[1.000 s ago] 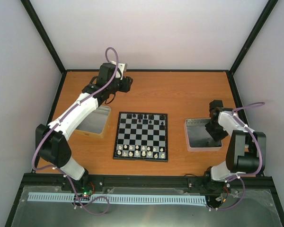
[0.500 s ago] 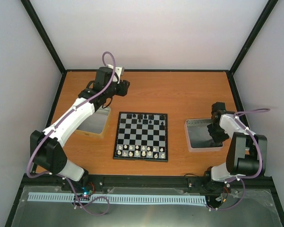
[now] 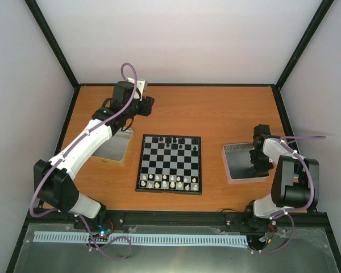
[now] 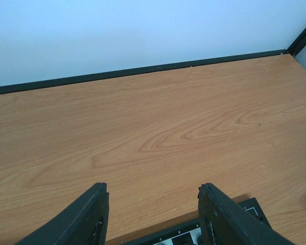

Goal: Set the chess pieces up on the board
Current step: Pick up the chess piece from the storage box.

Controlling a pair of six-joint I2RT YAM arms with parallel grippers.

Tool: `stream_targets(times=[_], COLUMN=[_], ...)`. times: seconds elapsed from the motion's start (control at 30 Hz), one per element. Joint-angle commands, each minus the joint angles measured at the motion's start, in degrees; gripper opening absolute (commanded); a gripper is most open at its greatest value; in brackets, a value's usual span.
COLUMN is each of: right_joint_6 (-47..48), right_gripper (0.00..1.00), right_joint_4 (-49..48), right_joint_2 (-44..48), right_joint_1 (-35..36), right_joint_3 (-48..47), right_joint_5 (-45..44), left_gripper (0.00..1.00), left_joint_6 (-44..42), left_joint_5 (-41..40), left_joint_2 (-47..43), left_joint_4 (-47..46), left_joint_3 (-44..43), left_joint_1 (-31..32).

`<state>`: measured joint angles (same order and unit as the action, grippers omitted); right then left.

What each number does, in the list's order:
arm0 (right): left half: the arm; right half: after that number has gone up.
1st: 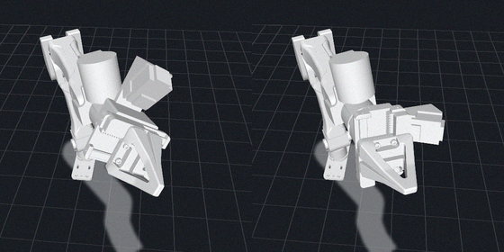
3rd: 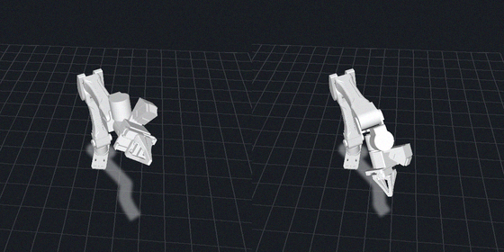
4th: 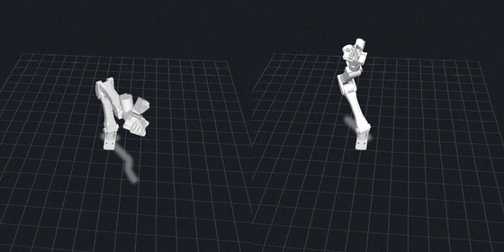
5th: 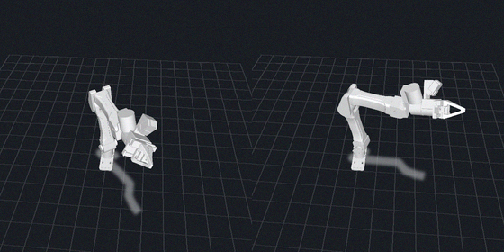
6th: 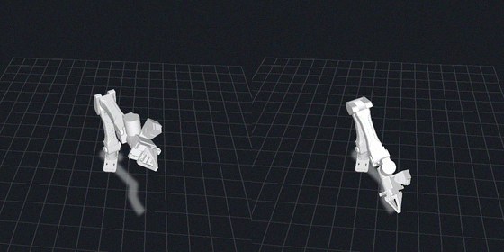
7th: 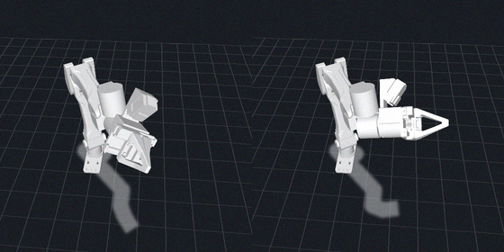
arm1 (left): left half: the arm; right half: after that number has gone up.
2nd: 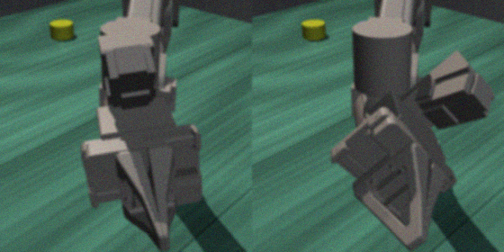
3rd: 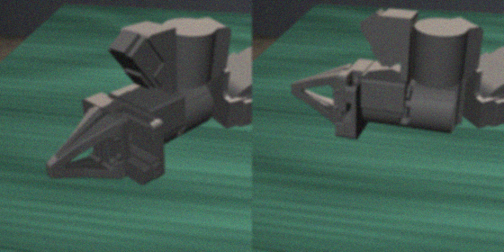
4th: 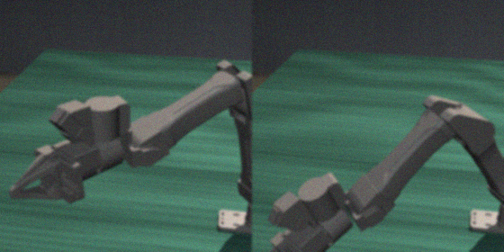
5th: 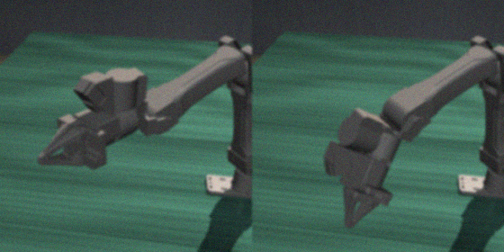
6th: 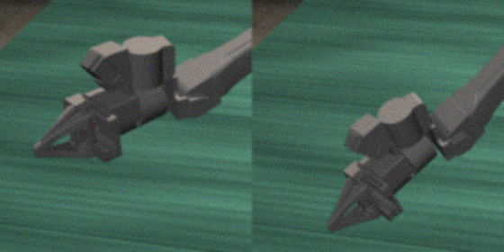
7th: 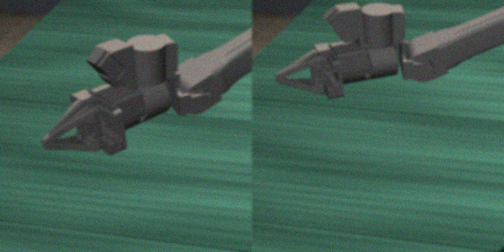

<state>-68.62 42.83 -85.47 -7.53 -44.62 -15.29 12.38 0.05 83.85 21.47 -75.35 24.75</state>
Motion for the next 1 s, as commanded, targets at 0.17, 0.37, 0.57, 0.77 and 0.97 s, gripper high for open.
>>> stream_targets(times=[0.17, 0.37, 0.57, 0.77, 0.97], right_joint_6=[-3.9, -2.1, 2.9, 10.2, 19.1], right_gripper=[0.25, 0.07, 0.03, 0.03, 0.03], right_joint_4=[-1.4, -0.7, 1.7, 2.7, 1.0], right_joint_2=[0.0, 0.9, 2.8, 8.7, 11.7], right_joint_1=[-1.0, -1.1, -1.0, -0.9, 4.3], right_joint_3=[-0.1, -0.9, -1.2, -1.6, -8.3], right_joint_5=[-4.4, -4.9, -1.2, 2.1, 7.1], left_gripper=[0.49, 0.49, 0.49, 0.49, 0.49], left_joint_6=[-1.3, -1.3, -1.3, 0.4, 2.4], left_joint_5=[-0.8, -0.8, -1.0, -0.5, -1.4], left_joint_2=[-1.3, -1.4, -1.0, -0.6, -0.3], left_joint_4=[0.0, 0.1, 0.4, 0.6, 1.0], left_joint_3=[-0.4, -0.3, -1.0, -1.2, -1.5], left_joint_1=[-0.4, -0.4, -0.4, -0.4, -0.4])
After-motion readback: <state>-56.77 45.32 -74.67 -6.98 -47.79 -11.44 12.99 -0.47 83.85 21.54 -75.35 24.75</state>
